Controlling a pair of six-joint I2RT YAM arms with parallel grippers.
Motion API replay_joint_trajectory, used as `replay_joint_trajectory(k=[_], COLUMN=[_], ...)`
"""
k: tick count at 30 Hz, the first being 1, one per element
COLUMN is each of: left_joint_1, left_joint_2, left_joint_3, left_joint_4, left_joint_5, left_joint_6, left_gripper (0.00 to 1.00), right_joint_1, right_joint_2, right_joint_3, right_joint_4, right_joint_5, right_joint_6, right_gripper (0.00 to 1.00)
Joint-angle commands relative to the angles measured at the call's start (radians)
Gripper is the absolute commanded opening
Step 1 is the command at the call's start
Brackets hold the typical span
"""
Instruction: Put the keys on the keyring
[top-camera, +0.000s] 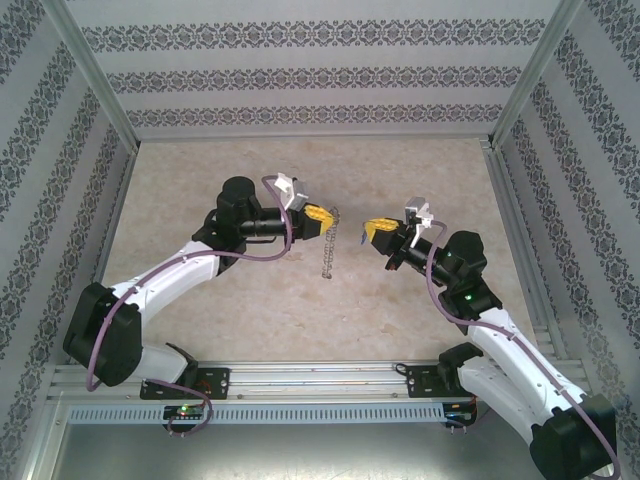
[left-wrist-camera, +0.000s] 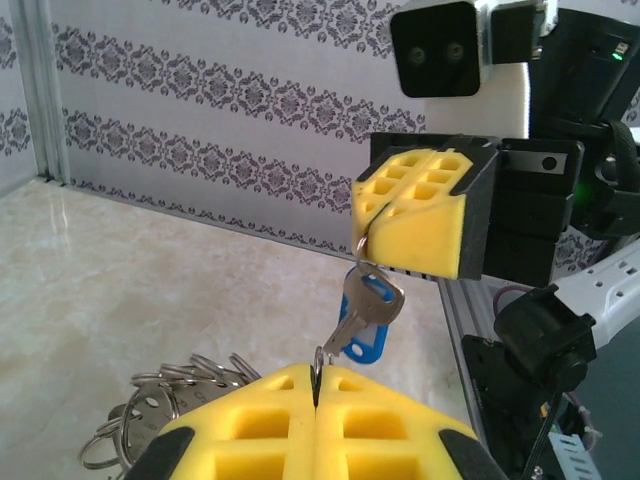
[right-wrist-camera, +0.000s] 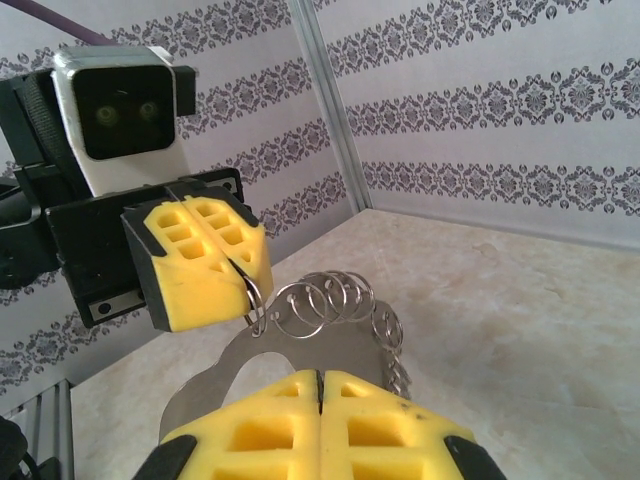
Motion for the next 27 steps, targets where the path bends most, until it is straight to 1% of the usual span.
replay_joint_trajectory(k=[1,4,6,9,12,16,23,27], left_joint_1=[-0.034,-0.055,-0.066,-0.078,-0.080,-0.081,-0.080,-0.083], left_joint_2=[-0.018,-0.040,-0.050,-0.064,-0.067,-0.061,-0.049,-0.032], left_joint_3=[0.031,0.005,-0.008,-0.056,-0.095,-0.112,-0.095,-0.089], left_joint_4=[0.007,0.043,0.078,0.208,0.336,0.442,0.480,0.536], left_joint_5=[0.002,-0.047,-0.082,-0.130,-0.174,-0.190,-0.211,-0.211], left_joint_6=[0.100,0.152,0.162,0.151,0.095,0.005,-0.118,-0.223], left_gripper=[0.00,0.00,0.00,0.00,0.00,0.00,0.00,0.00], right_joint_1=[-0.003,0.004,0.011,0.030,0.052,0.078,0.100,0.107], right_joint_2=[-0.006,-0.010,-0.015,-0.015,-0.006,0.009,0.016,0.017], right_joint_3=[0.012,0.015,0.021,0.037,0.056,0.080,0.104,0.110], right_joint_4=[0.031,0.045,0.054,0.064,0.069,0.075,0.076,0.082], right_joint_5=[-0.038,-0.038,-0.036,-0.034,-0.024,-0.010,0.007,0.022], right_joint_6=[0.004,0.011,0.015,0.011,-0.002,-0.021,-0.042,-0.048], right_gripper=[0.00,0.00,0.00,0.00,0.00,0.00,0.00,0.00])
